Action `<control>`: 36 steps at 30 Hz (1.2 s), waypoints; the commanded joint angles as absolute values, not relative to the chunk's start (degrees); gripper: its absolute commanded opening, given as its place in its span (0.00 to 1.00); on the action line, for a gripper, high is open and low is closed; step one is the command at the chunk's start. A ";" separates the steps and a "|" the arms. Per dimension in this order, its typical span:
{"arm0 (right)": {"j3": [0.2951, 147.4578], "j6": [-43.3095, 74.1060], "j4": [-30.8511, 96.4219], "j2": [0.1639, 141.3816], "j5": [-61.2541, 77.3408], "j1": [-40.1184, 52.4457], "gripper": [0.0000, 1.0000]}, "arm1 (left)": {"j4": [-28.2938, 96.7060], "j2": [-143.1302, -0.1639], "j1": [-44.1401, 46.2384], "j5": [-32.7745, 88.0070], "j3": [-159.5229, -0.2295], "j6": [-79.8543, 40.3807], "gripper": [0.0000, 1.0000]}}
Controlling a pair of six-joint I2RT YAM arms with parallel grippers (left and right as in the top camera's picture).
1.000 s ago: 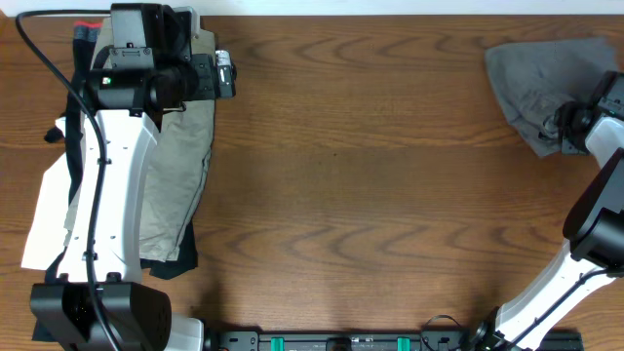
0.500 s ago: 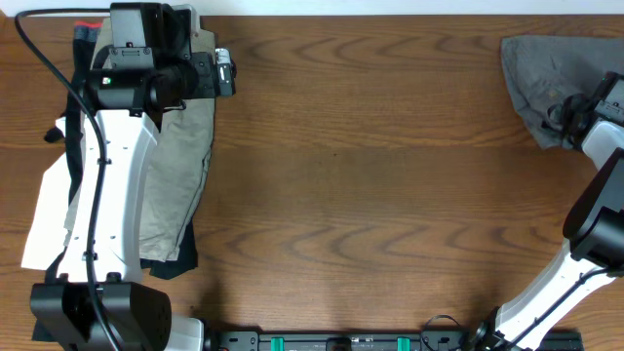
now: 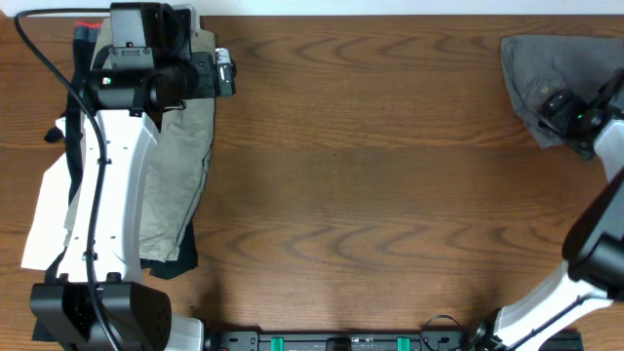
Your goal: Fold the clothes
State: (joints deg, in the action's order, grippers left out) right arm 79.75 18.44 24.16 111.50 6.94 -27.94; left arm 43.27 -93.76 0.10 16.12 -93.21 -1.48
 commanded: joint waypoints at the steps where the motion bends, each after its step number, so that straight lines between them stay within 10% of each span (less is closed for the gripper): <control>1: 79.88 4.73 25.32 102.69 8.58 -27.79 0.75 | 43.22 -94.43 -0.03 15.59 -92.79 -1.54 0.98; 5: 79.88 -1.06 22.85 98.45 7.40 -27.79 0.03 | 43.22 -94.43 -0.03 15.59 -92.79 -1.52 0.98; 6: 79.88 -2.02 21.39 98.37 6.42 -27.79 0.01 | 43.20 -94.43 -0.03 15.57 -92.75 -1.54 0.98; 22: 79.88 -14.20 -7.16 120.97 8.49 -27.66 0.01 | 40.91 -95.83 -0.03 15.59 -90.80 -1.54 0.98; 36: 79.88 -10.76 -3.62 133.88 12.56 -28.03 0.01 | 40.60 -99.94 -0.03 15.57 -90.80 -1.52 0.98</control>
State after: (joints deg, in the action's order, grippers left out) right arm 80.82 -11.46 -5.61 129.75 10.02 -28.05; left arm 40.82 -99.53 0.10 16.10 -91.20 -1.48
